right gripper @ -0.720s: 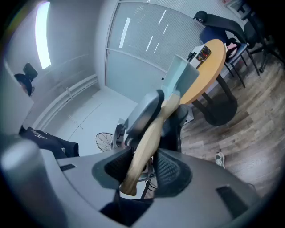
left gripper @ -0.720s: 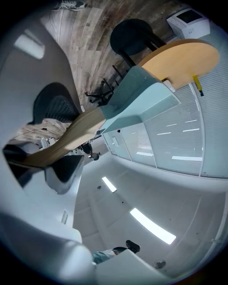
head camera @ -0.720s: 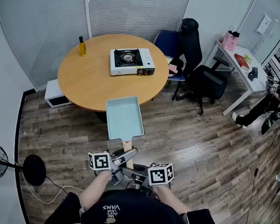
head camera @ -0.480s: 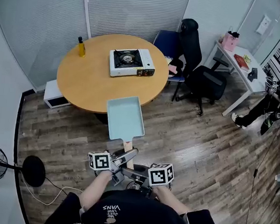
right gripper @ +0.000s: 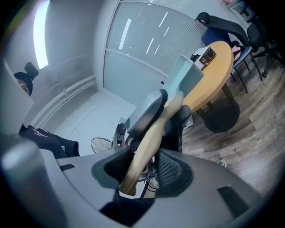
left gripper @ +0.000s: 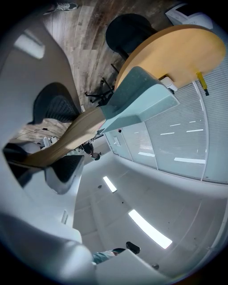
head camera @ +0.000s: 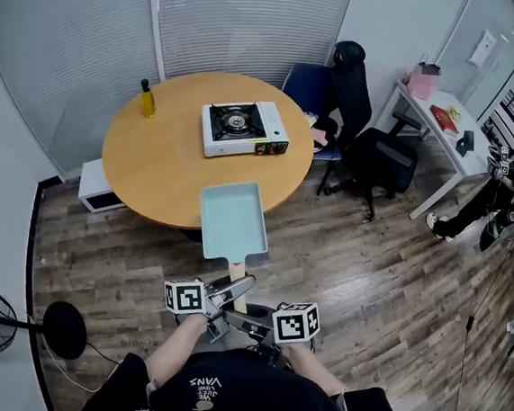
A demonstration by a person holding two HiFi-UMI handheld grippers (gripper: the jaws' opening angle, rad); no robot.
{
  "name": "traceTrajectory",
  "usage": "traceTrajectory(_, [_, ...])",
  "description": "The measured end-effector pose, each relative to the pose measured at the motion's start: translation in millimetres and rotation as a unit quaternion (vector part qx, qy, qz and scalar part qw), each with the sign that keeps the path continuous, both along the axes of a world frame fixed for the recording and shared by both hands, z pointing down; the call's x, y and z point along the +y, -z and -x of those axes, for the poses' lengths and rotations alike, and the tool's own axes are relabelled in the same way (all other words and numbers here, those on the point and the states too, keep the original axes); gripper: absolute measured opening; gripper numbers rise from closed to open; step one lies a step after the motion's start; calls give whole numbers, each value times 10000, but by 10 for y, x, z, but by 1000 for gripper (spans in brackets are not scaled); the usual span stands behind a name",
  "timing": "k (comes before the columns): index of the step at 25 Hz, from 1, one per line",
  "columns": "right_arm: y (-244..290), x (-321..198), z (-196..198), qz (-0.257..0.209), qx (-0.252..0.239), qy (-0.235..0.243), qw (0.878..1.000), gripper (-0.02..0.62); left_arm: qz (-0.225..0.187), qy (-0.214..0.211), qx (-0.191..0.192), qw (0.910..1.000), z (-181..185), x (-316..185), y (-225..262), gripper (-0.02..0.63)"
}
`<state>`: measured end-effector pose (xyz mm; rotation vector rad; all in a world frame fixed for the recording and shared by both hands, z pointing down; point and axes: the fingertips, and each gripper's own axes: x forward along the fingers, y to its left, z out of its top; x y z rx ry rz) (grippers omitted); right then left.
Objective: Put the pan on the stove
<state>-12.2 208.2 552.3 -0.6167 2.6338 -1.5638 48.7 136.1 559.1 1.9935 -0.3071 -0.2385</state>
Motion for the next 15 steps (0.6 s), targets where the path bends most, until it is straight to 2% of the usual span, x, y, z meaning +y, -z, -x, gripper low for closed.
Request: traceTrajectory(15, [155,-1579,521,-224,-94,-89,9997,156,-240,-176,-138,9995,499,-1567,202,221])
